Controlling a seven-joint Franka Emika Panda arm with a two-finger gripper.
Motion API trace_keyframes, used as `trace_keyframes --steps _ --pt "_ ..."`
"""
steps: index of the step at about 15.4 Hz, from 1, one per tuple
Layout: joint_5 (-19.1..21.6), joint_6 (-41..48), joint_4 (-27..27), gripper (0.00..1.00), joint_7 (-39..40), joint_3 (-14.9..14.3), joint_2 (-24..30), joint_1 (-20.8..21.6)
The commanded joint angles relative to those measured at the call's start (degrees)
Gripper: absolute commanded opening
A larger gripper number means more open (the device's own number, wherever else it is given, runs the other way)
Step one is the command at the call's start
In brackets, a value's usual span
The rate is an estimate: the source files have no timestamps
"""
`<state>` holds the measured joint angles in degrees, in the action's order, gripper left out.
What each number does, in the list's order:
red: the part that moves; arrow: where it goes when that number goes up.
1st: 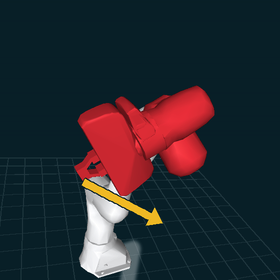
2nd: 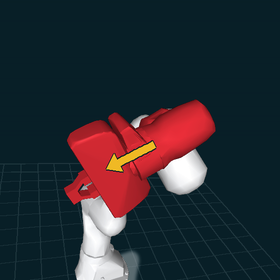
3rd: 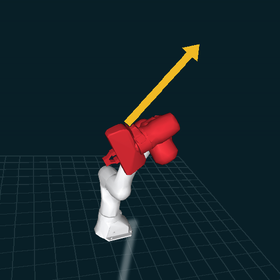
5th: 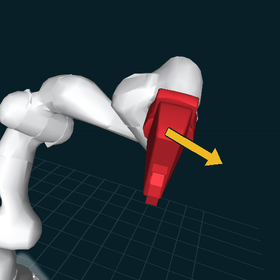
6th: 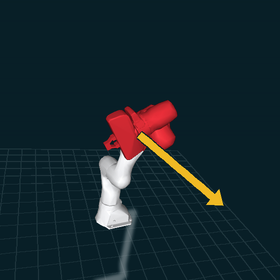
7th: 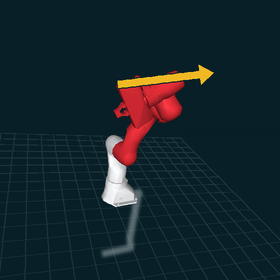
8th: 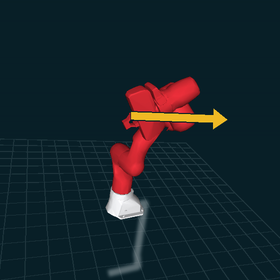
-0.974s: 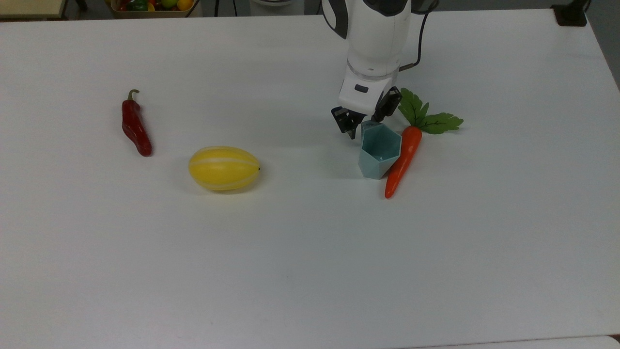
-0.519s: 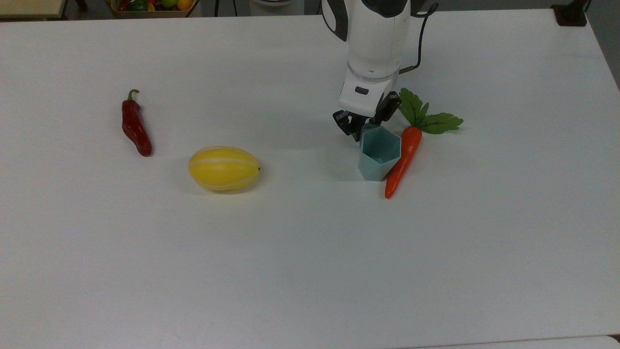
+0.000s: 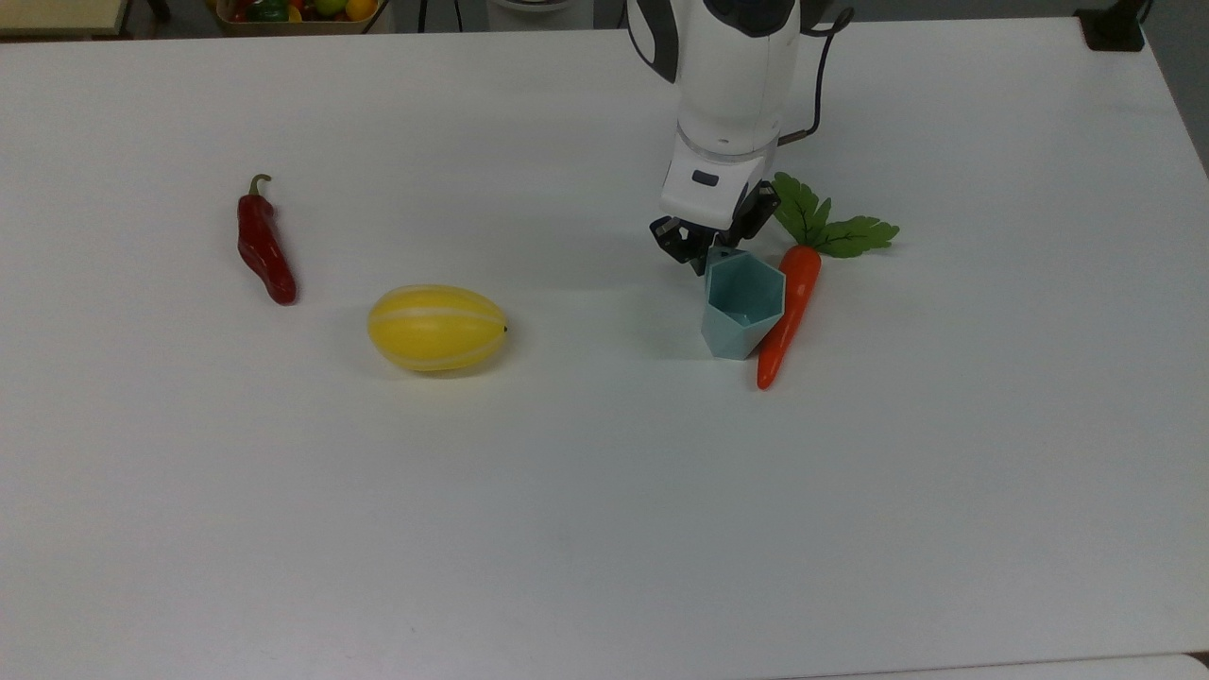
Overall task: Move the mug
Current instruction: 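Close the gripper on the rim of the light-blue mug, then lift the mug and carry it away from the carrot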
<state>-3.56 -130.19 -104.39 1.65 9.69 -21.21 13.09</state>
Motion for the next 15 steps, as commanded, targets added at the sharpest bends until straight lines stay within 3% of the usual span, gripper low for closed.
trace_keyframes --steps 1,9,15 --pt "-1.19 -2.09 -1.34 0.0 -1.3 -0.11 0.9 0.36" --pt "-0.48 -1.12 -0.9 0.0 -1.47 -0.11 4.42 -0.69" --pt "0.31 6.33 -0.64 0.0 -1.47 0.06 12.66 -3.24"
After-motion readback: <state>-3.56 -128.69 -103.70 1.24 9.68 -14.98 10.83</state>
